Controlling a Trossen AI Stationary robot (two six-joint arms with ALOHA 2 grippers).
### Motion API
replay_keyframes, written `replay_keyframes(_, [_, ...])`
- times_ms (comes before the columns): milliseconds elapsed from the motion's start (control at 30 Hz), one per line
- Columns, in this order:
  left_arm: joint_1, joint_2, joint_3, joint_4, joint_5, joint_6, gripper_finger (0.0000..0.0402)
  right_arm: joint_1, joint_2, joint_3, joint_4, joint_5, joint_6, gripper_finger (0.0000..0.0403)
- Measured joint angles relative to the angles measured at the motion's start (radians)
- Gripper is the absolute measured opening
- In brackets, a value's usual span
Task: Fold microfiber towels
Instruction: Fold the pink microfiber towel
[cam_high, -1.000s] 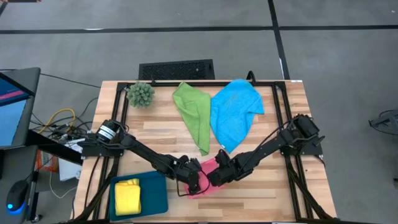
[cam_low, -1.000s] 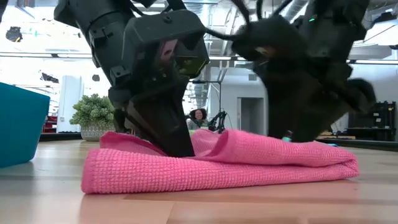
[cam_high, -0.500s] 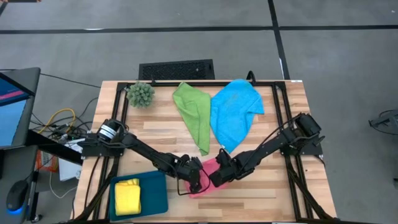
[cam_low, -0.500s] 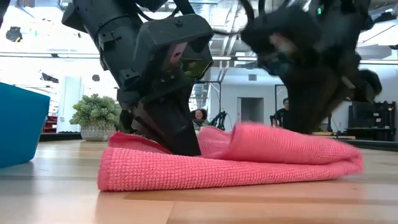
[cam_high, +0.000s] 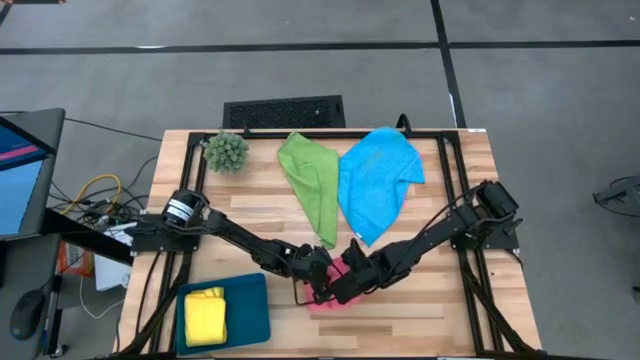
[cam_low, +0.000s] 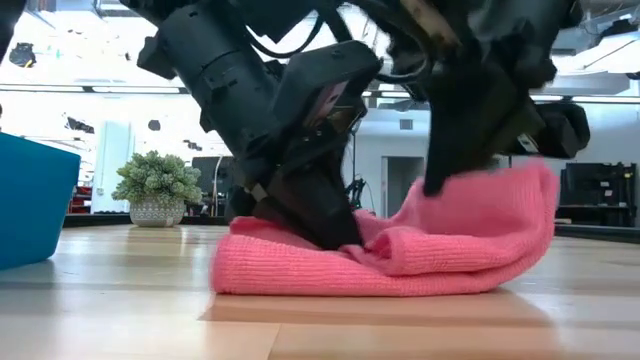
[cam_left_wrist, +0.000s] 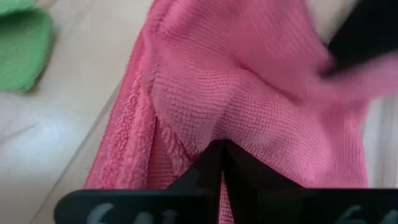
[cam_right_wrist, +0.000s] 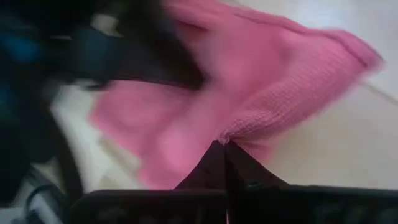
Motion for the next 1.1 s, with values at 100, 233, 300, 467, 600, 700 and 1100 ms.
replay_keyframes(100, [0.006,0.001,0.000,0.010,0.004,0.010,0.0010,0.013,0.001,0.038,0.011,0.002,-0.026,0.0010])
replay_keyframes(233, [0.024,-0.016,-0.003,-0.002,0.048,0.025,0.0010,0.022,0.006,0.086,0.008,0.007,-0.076,0.0011])
replay_keyframes(300, [0.033,-0.032,-0.004,-0.021,0.092,0.024,0.0010,0.021,0.006,0.104,0.017,0.010,-0.094,0.0009])
replay_keyframes(467, [0.053,-0.092,-0.004,-0.115,0.213,0.000,0.0010,0.013,0.006,0.110,0.011,0.013,-0.108,0.0008])
replay_keyframes(600, [0.061,-0.159,-0.004,-0.227,0.279,0.006,0.0010,0.005,0.006,0.110,0.008,0.014,-0.109,0.0009])
replay_keyframes(700, [0.063,-0.207,-0.004,-0.334,0.279,0.011,0.0010,0.000,0.006,0.110,0.007,0.014,-0.109,0.0009])
replay_keyframes(1100, [-0.035,-0.122,-0.003,-0.338,0.141,0.016,0.0000,-0.018,0.011,0.111,0.041,0.013,-0.138,0.0009])
